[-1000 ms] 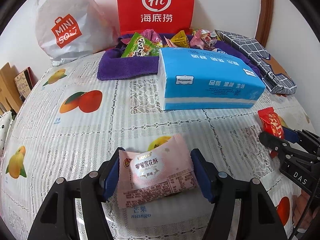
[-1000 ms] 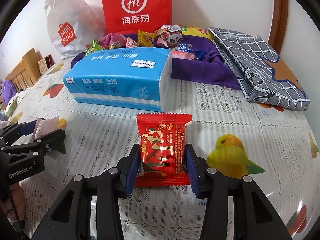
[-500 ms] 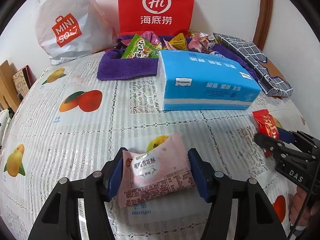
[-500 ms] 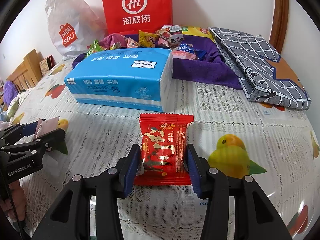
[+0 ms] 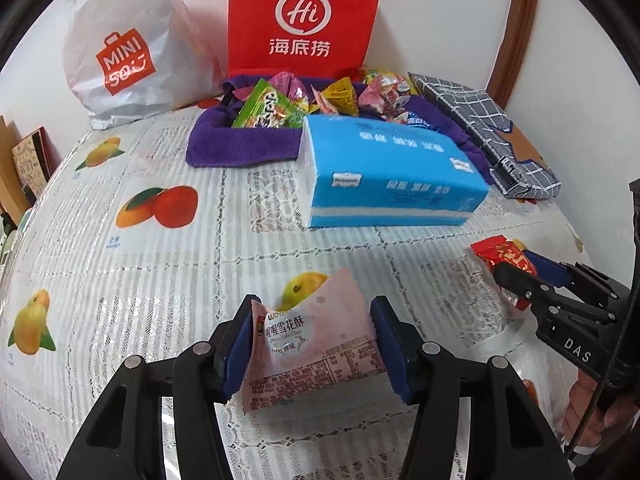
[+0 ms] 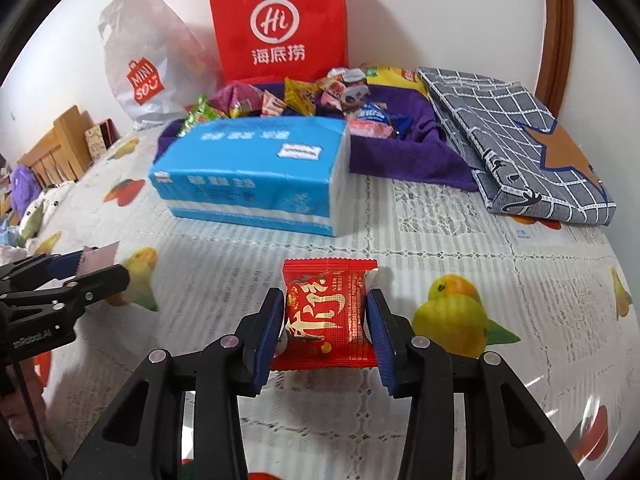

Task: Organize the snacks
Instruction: 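Lift both held packets and carry them over the purple towel, then lower the red candy packet onto the towel and open the right tool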

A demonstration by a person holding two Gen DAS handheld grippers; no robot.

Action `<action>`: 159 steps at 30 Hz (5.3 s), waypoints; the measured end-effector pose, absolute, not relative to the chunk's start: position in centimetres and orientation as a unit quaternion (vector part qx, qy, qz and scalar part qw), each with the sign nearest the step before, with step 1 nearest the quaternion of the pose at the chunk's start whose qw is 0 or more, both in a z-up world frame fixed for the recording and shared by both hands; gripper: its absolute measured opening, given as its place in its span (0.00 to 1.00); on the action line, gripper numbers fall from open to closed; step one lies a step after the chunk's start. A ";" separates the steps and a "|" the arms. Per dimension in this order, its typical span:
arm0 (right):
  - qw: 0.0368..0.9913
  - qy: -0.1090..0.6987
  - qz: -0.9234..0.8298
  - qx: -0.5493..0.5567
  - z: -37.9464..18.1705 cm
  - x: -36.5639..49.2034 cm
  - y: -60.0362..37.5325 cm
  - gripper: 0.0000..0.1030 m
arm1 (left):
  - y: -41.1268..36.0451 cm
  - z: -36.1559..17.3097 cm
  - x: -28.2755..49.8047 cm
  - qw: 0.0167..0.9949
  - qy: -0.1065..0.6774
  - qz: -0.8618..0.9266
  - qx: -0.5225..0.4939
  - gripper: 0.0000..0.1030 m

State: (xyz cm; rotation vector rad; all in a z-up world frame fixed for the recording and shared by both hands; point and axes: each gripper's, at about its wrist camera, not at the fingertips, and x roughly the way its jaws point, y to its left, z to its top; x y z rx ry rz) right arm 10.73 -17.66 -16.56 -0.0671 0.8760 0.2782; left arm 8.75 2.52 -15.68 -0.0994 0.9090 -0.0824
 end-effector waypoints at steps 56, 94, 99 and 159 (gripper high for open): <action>0.934 0.331 0.135 0.007 -1.6 27.0 -16.1 0.40 | 4.1 -2.0 24.2 0.920 0.382 -0.070 -0.057 0.52; 0.922 0.374 0.092 -0.028 -7.1 35.4 -17.0 0.40 | 6.1 -6.1 33.7 0.899 0.426 -0.055 -0.084 0.52; 0.925 0.374 0.072 -0.017 -7.0 35.9 -18.8 0.40 | 6.8 -6.6 33.9 0.897 0.430 -0.046 -0.091 0.52; 0.886 0.448 0.107 -0.053 -11.8 37.9 -17.8 0.40 | 5.0 -10.2 36.0 0.867 0.477 -0.091 -0.112 0.52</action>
